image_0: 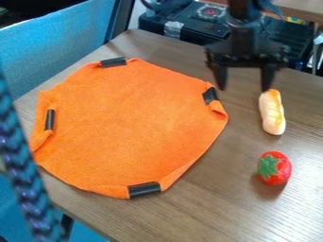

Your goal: Take the bread out of the package and onto the table.

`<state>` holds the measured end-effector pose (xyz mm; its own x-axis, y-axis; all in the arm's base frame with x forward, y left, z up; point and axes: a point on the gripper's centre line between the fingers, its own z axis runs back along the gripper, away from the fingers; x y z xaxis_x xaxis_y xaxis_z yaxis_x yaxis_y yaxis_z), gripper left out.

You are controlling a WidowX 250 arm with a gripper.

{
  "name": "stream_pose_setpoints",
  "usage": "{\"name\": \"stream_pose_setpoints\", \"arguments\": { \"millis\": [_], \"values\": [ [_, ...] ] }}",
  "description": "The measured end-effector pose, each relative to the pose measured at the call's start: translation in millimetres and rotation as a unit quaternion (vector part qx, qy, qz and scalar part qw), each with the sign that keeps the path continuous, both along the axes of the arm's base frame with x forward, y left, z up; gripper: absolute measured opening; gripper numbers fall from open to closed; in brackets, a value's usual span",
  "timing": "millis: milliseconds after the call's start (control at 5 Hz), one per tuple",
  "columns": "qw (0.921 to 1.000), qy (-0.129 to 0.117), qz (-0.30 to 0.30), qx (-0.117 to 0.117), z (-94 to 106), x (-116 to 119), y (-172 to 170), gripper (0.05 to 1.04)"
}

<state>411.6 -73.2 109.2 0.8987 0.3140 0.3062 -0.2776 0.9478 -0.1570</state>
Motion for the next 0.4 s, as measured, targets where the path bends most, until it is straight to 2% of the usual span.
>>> {"name": "stream_pose_setpoints", "arguments": {
  "millis": [200, 400],
  "values": [
    [0.9985, 0.006, 0.013, 0.053, 31.6, -33, 34, 1.001],
    [0.9852, 0.037, 0.008, 0.167, 42.6, -72, 74, 1.001]
  ]
}}
